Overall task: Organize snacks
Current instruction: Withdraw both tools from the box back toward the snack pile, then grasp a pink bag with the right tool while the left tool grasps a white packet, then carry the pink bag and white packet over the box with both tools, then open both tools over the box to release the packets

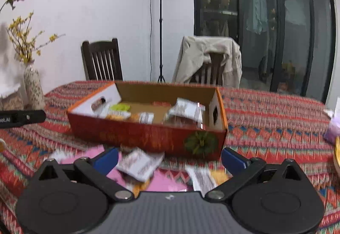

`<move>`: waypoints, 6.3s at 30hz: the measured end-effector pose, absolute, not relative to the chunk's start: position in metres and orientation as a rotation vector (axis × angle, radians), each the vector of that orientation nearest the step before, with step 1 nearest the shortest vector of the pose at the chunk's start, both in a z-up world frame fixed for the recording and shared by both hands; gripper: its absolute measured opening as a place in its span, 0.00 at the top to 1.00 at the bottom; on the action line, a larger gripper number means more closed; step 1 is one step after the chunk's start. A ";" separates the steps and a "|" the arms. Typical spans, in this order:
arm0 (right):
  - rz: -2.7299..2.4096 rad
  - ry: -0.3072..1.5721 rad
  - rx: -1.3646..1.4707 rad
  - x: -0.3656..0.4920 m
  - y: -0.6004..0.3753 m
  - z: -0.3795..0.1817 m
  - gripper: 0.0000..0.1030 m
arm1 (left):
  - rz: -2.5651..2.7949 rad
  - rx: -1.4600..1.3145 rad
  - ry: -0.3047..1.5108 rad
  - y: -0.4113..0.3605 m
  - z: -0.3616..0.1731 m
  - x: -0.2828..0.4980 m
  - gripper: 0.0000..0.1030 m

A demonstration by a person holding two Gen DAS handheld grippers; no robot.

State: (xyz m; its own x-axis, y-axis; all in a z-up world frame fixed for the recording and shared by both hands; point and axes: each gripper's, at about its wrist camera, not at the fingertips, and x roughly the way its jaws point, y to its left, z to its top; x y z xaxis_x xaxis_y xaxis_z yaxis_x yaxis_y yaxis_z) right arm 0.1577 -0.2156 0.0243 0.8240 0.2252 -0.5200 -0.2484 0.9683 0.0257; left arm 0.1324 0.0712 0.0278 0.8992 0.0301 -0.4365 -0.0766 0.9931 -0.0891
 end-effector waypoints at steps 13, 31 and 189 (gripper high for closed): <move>0.213 0.608 0.000 0.138 -0.235 0.004 0.00 | 0.030 -0.083 0.456 0.069 0.001 0.130 0.00; 0.236 0.734 -0.023 0.179 -0.208 -0.013 0.25 | 0.004 -0.172 0.506 0.085 -0.010 0.142 0.00; 0.195 0.330 0.015 0.272 -0.202 0.072 0.00 | 0.058 -0.147 0.272 0.025 0.091 0.234 0.00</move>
